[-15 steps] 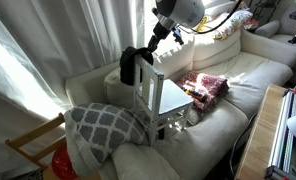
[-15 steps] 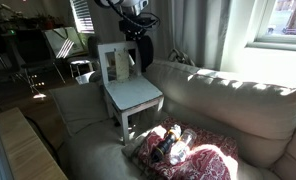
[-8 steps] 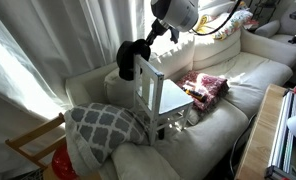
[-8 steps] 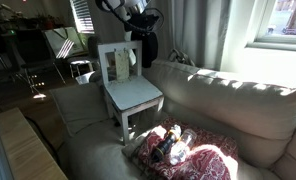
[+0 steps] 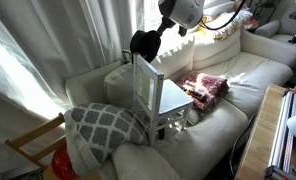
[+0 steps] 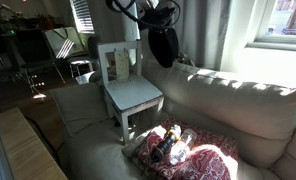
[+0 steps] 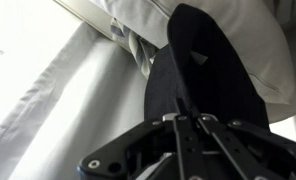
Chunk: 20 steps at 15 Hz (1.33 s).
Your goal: Place the black hat on the chair seat and then turn it upside down
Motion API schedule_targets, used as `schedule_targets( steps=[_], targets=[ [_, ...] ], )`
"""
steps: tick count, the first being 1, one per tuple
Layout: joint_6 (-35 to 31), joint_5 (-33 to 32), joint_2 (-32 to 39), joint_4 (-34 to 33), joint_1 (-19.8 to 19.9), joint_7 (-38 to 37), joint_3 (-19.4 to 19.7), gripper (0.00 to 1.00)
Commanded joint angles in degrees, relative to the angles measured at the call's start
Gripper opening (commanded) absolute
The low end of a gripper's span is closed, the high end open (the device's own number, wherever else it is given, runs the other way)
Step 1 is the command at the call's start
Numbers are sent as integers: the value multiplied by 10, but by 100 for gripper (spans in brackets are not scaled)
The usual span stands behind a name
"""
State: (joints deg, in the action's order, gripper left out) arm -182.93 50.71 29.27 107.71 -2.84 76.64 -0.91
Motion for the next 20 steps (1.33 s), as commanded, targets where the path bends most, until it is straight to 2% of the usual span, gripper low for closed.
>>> schedule_targets(
  steps=[1,5,10,12,17,20],
  targets=[
    [45,-14,-40,65,6,22,18,1],
    [78,25,-50,114,52,94,-45,1],
    [24,59,-31,169,64,142,-93,1],
    [33,56,-35,194,65,144,-97,1],
    [177,46,-55,232,99,193,-125,1],
    [248,12,-61,251,92,191,-104,1]
  ],
)
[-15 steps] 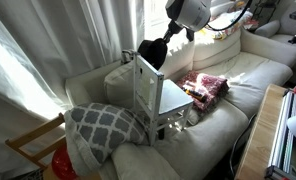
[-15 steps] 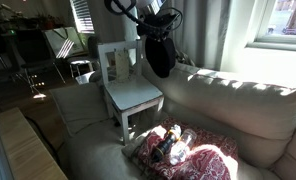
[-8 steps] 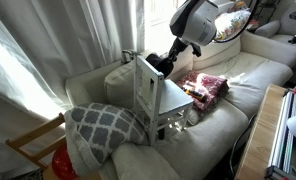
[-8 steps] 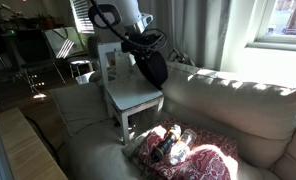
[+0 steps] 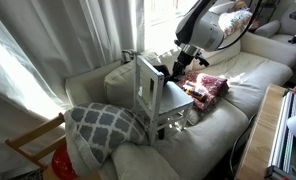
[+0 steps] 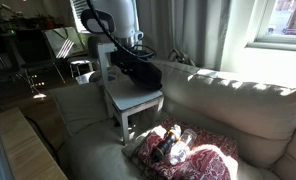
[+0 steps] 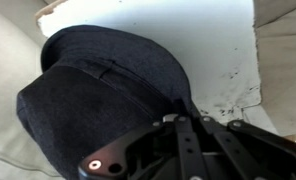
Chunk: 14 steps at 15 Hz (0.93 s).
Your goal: Place the black hat on the chair seat and then turn it upside down
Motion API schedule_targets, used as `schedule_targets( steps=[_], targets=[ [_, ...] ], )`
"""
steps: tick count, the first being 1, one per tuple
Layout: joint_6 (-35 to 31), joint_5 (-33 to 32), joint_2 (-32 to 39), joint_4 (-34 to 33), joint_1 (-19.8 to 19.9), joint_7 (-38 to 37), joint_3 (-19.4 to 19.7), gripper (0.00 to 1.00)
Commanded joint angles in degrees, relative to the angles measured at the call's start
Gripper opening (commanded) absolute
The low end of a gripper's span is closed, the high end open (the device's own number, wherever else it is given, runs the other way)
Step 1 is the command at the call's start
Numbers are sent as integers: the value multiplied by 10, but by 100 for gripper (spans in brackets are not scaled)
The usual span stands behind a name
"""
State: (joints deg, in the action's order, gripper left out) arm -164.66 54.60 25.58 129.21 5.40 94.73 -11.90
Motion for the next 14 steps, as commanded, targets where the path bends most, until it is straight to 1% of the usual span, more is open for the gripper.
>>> schedule_targets(
  steps=[1,3,4,5,7,8,13,14],
  targets=[
    [82,-39,-27,43,6,5,13,1],
    [114,-62,-32,55,5,2,22,1],
    [115,-70,-33,60,1,-2,25,6],
    [114,-83,-33,65,0,-11,27,29],
    [114,-91,-36,73,3,-12,24,32],
    [114,-95,-38,76,4,-13,23,38],
    [120,-111,-44,86,7,-13,21,76],
    [124,-113,-44,86,8,-12,20,84]
  ],
)
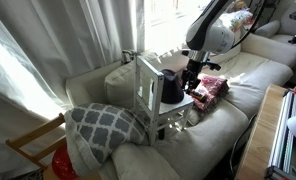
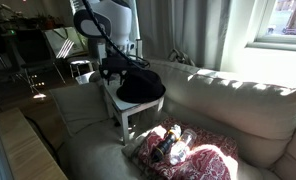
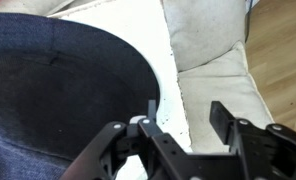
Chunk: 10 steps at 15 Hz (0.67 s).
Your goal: Place the black hat on the chair seat and then turn it upside down
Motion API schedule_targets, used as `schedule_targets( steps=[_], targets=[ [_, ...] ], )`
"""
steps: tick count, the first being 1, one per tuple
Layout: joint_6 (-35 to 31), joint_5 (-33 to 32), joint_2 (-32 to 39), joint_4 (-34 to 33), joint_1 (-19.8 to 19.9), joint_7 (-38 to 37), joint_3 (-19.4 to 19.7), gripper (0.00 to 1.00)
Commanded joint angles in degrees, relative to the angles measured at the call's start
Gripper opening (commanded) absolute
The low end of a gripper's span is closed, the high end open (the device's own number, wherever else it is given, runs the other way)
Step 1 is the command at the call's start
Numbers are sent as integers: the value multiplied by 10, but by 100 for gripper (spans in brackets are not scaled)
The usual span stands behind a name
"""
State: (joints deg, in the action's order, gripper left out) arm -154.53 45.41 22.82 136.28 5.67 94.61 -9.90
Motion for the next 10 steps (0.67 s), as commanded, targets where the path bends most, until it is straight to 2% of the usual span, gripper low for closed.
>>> schedule_targets(
  steps=[1,2,3,6,9,10],
  targets=[
    [27,-24,-17,16,4,-11,0,91],
    [34,-25,-18,16,4,-10,-1,98],
    [41,-28,-20,15,4,-14,1,100],
    [65,-74,-38,9,1,-55,28,100],
    [78,-155,-61,1,14,-122,75,100],
    [48,-116,-38,0,16,-91,38,100]
  ],
)
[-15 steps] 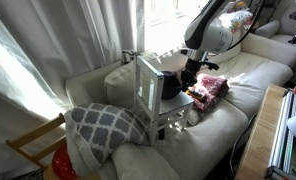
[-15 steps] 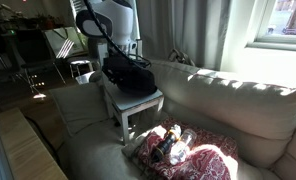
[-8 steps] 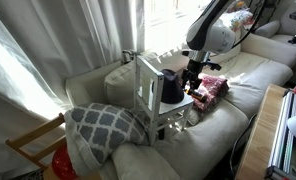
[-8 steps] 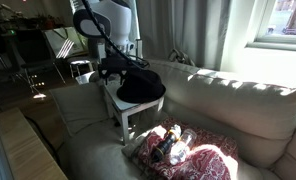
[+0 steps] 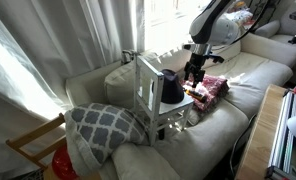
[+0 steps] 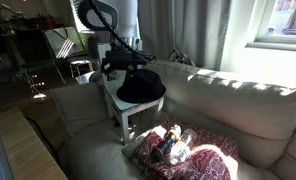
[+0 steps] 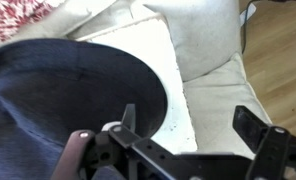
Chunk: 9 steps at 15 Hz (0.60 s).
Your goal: Place the black hat on the chair seat and then turn it upside down
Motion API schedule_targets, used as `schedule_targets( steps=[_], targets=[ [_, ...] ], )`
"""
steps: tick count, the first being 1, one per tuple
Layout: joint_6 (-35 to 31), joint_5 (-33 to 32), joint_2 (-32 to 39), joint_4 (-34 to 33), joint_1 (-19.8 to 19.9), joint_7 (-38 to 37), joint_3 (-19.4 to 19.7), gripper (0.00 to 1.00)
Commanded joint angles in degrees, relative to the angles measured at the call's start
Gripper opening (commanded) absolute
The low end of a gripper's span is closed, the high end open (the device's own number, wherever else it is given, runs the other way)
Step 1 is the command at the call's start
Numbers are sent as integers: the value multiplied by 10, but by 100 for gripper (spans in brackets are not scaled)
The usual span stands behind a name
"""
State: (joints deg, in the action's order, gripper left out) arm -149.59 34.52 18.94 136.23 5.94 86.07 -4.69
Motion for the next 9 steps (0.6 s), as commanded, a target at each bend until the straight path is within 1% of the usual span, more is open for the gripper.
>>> schedule_targets(
  steps=[1,6,7,8,9],
  targets=[
    [1,-14,-6,-1,19,-10,-8,100],
    [1,-12,-3,-1,20,-9,-21,100],
    [16,-39,15,-16,17,-43,-1,100],
    [19,-47,35,-33,22,-65,11,100],
    [38,-53,59,-57,38,-82,22,100]
  ],
)
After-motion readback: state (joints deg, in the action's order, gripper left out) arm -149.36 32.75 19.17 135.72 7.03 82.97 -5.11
